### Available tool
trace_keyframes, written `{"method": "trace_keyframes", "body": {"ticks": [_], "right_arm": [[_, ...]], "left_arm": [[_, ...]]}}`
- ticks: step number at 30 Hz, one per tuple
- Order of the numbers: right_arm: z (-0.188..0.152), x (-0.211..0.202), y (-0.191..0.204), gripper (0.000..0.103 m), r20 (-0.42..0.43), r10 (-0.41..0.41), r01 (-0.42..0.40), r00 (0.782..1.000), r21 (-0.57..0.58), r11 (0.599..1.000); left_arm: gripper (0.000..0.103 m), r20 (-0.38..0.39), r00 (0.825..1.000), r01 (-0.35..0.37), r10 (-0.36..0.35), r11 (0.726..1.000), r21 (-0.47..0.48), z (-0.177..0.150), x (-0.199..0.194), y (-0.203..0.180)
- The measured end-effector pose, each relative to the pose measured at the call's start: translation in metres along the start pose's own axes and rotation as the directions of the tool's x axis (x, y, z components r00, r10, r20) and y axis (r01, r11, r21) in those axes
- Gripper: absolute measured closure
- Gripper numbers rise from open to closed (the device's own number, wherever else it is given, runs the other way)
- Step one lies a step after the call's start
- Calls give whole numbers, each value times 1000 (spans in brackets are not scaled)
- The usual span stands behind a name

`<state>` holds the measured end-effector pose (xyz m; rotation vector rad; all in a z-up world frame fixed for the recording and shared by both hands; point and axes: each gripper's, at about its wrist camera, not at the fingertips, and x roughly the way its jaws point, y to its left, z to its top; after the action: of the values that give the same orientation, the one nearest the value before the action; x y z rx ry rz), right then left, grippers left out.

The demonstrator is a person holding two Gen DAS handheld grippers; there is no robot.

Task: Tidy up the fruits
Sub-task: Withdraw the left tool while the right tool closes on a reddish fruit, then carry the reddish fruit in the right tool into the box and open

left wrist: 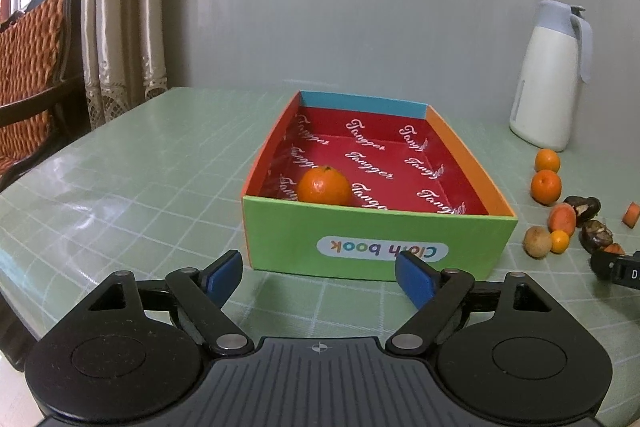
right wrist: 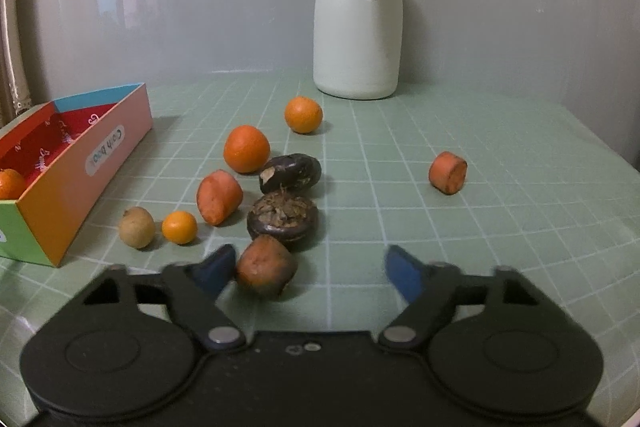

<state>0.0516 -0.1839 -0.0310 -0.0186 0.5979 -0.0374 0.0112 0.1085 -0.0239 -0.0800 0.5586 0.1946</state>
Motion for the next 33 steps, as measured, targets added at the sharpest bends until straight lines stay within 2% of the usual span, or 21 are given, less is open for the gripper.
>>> {"method": "trace_keyframes", "body": {"ticks": [2,4,12,17,25,33], "right_arm": [[0,0,2,42,8,10,-10,1000,-7,1000],[0,-2,6,73,19,19,-19,1000,-24,1000],[1,-7,9,73,39,44,-43,998,-16,999],[10,-20,11,73,89,105,-106,990,6,994],[34,-33,45,73,132,260,-260,957,-20,966],[54,-32,102,73,127,366,-355,922,-105,929]], "left_arm": [[18,-1,1000,0,0,1000,-2,-1,1,1],[18,-1,1000,-2,2,1000,-4,-3,2,2],[16,-9,1000,-9,9,1000,-30,-6,4,10],[15,1,1000,-24,24,999,-40,-6,1,17],[14,-5,997,-74,73,995,-73,-11,-3,40],[14,-15,993,-120,120,984,-132,-16,-5,68]]}}
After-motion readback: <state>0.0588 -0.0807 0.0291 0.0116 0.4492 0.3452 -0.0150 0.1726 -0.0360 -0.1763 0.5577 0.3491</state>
